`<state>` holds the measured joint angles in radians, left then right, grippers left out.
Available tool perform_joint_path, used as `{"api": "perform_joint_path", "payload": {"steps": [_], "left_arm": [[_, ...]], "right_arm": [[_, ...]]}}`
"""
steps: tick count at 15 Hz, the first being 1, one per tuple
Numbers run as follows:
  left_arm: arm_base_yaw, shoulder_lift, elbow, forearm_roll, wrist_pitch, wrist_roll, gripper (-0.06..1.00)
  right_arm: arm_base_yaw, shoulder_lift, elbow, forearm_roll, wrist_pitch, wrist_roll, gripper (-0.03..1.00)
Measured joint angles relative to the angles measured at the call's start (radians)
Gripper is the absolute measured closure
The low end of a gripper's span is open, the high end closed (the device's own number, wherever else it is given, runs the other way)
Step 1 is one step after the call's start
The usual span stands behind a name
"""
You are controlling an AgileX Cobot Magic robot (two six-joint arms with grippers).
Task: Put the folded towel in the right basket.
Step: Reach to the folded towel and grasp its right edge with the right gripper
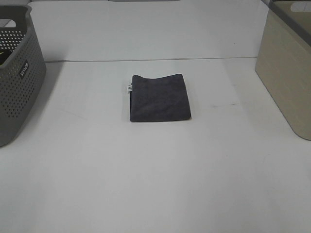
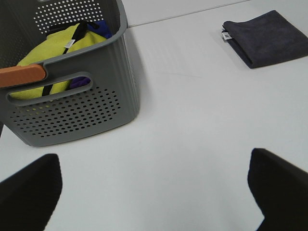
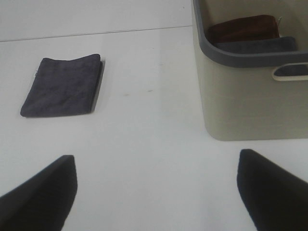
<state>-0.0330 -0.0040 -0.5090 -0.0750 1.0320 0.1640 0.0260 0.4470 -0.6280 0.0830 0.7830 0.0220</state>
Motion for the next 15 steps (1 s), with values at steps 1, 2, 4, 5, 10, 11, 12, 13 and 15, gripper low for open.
{"api": "perform_joint_path", "payload": {"steps": [1, 2, 4, 5, 10, 11, 12, 13, 15], "left_arm": [[0.0, 0.0, 0.0, 0.0, 0.0, 0.0, -0.04], [0.0, 0.0, 0.0, 0.0, 0.0, 0.0, -0.04], [0.0, 0.0, 0.0, 0.0, 0.0, 0.0, -0.04], [0.0, 0.0, 0.0, 0.0, 0.0, 0.0, -0.04], [0.0, 0.0, 0.0, 0.0, 0.0, 0.0, -0.04], [0.0, 0.0, 0.0, 0.0, 0.0, 0.0, -0.04], [0.0, 0.0, 0.0, 0.0, 0.0, 0.0, -0.04], [0.0, 0.0, 0.0, 0.0, 0.0, 0.0, -0.04], [0.0, 0.0, 0.0, 0.0, 0.0, 0.0, -0.04]], "right_arm": [[0.0, 0.041, -0.018, 0.007, -0.017, 0.0, 0.13], [0.0, 0.148, -0.071, 0.025, -0.042, -0.001, 0.14], [0.0, 0.359, -0.2, 0.037, -0.063, -0.022, 0.14], [0.0, 0.457, -0.267, 0.039, -0.063, -0.036, 0.14], [0.022, 0.899, -0.607, 0.104, 0.005, -0.134, 0.15], [0.049, 0.963, -0.656, 0.107, 0.025, -0.152, 0.15], [0.087, 1.029, -0.697, 0.107, 0.031, -0.159, 0.16], [0.132, 1.09, -0.737, 0.109, 0.038, -0.159, 0.16], [0.205, 1.19, -0.796, 0.124, 0.043, -0.159, 0.16]]}}
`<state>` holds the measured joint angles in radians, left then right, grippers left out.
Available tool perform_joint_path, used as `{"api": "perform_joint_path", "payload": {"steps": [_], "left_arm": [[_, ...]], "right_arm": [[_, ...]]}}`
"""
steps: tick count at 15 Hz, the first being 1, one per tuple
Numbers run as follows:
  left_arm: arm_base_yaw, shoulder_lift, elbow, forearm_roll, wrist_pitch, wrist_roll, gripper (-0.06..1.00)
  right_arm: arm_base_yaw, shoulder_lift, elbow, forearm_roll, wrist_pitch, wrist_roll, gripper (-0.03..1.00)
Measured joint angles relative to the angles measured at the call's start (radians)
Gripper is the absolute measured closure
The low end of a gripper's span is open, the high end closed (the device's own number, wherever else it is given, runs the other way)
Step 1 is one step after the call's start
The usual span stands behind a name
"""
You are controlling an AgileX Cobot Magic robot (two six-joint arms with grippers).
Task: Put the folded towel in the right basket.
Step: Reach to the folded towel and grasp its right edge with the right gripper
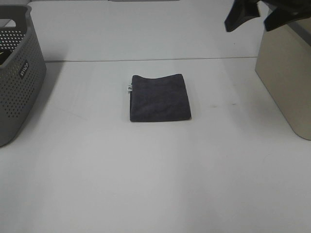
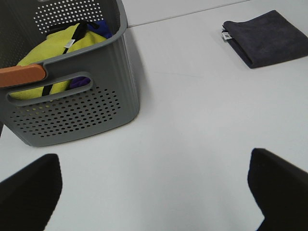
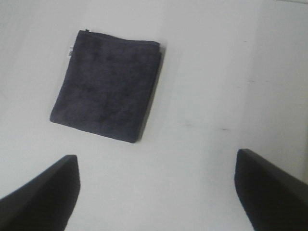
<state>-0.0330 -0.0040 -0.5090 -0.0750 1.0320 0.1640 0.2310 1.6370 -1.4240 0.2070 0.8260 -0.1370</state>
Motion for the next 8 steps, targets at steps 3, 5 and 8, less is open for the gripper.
{"api": "perform_joint_path", "payload": {"steps": [3, 5, 8], "left_arm": [[0.0, 0.0, 0.0, 0.0, 0.0, 0.0, -0.04], [0.0, 0.0, 0.0, 0.0, 0.0, 0.0, -0.04], [0.0, 0.0, 0.0, 0.0, 0.0, 0.0, -0.04]], "right_arm": [[0.058, 0.194, -0.106, 0.031, 0.0, 0.0, 0.17], [0.058, 0.287, -0.154, 0.054, 0.009, 0.011, 0.2], [0.058, 0.389, -0.209, 0.088, 0.034, 0.011, 0.21]]}}
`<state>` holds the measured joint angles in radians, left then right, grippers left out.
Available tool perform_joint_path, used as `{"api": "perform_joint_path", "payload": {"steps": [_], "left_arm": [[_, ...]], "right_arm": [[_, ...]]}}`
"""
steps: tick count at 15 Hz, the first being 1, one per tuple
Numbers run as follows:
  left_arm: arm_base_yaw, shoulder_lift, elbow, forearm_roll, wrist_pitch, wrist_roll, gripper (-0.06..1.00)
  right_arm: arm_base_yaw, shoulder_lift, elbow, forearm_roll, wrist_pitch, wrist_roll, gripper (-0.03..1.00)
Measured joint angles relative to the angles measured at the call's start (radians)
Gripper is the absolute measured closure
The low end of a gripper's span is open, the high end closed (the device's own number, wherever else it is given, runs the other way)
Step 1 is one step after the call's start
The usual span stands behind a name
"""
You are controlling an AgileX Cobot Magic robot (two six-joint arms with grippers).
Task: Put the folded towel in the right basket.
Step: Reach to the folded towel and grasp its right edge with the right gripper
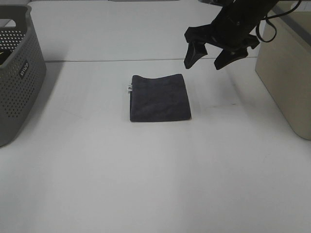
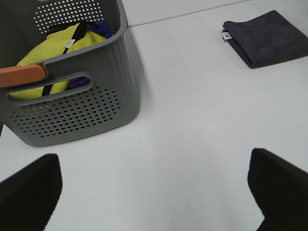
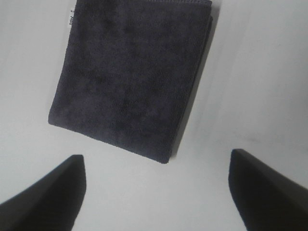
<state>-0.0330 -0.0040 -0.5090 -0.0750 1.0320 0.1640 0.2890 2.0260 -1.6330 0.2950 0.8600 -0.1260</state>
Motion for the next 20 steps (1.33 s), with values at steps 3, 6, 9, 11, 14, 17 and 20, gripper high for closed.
{"api": "perform_joint_path", "payload": {"steps": [3, 6, 9, 11, 14, 17, 20], "left_arm": [[0.0, 0.0, 0.0, 0.0, 0.0, 0.0, -0.04], [0.0, 0.0, 0.0, 0.0, 0.0, 0.0, -0.04], [0.0, 0.0, 0.0, 0.0, 0.0, 0.0, -0.04], [0.0, 0.0, 0.0, 0.0, 0.0, 0.0, -0.04], [0.0, 0.0, 0.0, 0.0, 0.0, 0.0, -0.04], [0.0, 0.0, 0.0, 0.0, 0.0, 0.0, -0.04], [0.0, 0.0, 0.0, 0.0, 0.0, 0.0, -0.04]], "right_arm": [[0.0, 0.124, -0.101, 0.04, 0.05, 0.0, 0.21], [0.0, 0.24, -0.216, 0.07, 0.103, -0.018, 0.21], [-0.029, 0.348, -0.299, 0.178, 0.152, -0.074, 0.21], [-0.078, 0.397, -0.309, 0.254, 0.162, -0.108, 0.21], [-0.097, 0.438, -0.31, 0.279, 0.17, -0.143, 0.21], [-0.094, 0.471, -0.312, 0.347, 0.168, -0.168, 0.21], [-0.087, 0.49, -0.319, 0.4, 0.156, -0.193, 0.28]]}}
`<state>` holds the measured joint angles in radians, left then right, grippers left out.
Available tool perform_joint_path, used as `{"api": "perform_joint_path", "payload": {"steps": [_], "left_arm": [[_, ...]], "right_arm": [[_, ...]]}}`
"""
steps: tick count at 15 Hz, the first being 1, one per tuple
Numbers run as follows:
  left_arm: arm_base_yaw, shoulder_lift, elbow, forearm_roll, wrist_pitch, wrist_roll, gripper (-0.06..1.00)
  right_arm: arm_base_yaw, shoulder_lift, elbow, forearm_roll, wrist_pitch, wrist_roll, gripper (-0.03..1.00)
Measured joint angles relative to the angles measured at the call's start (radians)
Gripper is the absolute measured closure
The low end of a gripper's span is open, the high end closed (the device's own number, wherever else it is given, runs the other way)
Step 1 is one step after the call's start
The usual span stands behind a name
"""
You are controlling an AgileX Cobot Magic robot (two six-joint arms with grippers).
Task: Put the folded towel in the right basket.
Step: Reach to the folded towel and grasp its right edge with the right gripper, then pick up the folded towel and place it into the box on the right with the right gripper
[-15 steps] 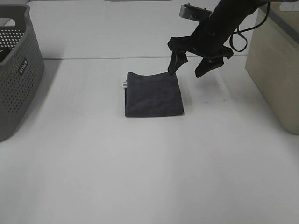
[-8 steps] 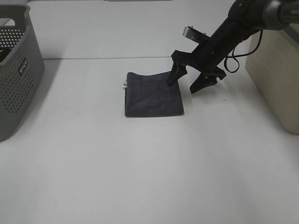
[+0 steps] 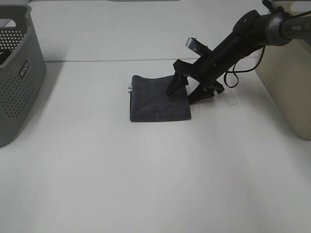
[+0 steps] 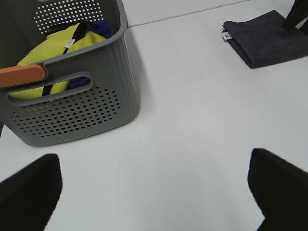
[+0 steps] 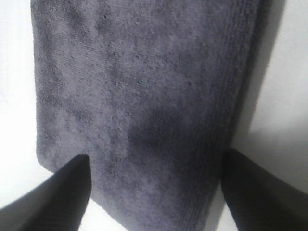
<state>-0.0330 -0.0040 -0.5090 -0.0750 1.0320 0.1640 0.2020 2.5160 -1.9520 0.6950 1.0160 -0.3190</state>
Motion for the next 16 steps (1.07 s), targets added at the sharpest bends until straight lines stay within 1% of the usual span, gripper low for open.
{"api": "perform_joint_path", "payload": {"steps": [1, 4, 5, 7, 8, 9, 10, 12, 13, 15, 16], "left_arm": [[0.0, 0.0, 0.0, 0.0, 0.0, 0.0, -0.04], [0.0, 0.0, 0.0, 0.0, 0.0, 0.0, -0.04], [0.0, 0.0, 0.0, 0.0, 0.0, 0.0, -0.04], [0.0, 0.0, 0.0, 0.0, 0.0, 0.0, -0.04], [0.0, 0.0, 0.0, 0.0, 0.0, 0.0, -0.04], [0.0, 0.0, 0.0, 0.0, 0.0, 0.0, -0.04], [0.0, 0.0, 0.0, 0.0, 0.0, 0.0, -0.04], [0.0, 0.0, 0.0, 0.0, 0.0, 0.0, -0.04], [0.0, 0.0, 0.0, 0.0, 0.0, 0.0, -0.04], [0.0, 0.0, 0.0, 0.0, 0.0, 0.0, -0.04], [0.0, 0.0, 0.0, 0.0, 0.0, 0.0, -0.04]], "right_arm": [[0.012, 0.005, 0.0, -0.003, -0.015, 0.0, 0.38], [0.04, 0.014, 0.001, -0.021, -0.049, 0.0, 0.83], [0.044, 0.014, 0.001, -0.024, -0.05, 0.0, 0.89], [0.045, 0.008, 0.001, -0.033, -0.05, 0.0, 0.89], [0.045, -0.038, 0.003, -0.064, -0.051, 0.0, 0.89], [0.045, -0.038, 0.003, -0.064, -0.051, 0.0, 0.89], [0.045, -0.138, 0.003, -0.129, -0.05, -0.001, 0.89], [0.045, -0.24, 0.003, -0.19, -0.051, -0.001, 0.89], [0.045, -0.24, 0.003, -0.19, -0.051, -0.001, 0.89], [0.042, -0.353, 0.003, -0.268, -0.053, 0.004, 0.9], [0.012, -0.454, 0.003, -0.332, -0.055, 0.033, 0.9]]}}
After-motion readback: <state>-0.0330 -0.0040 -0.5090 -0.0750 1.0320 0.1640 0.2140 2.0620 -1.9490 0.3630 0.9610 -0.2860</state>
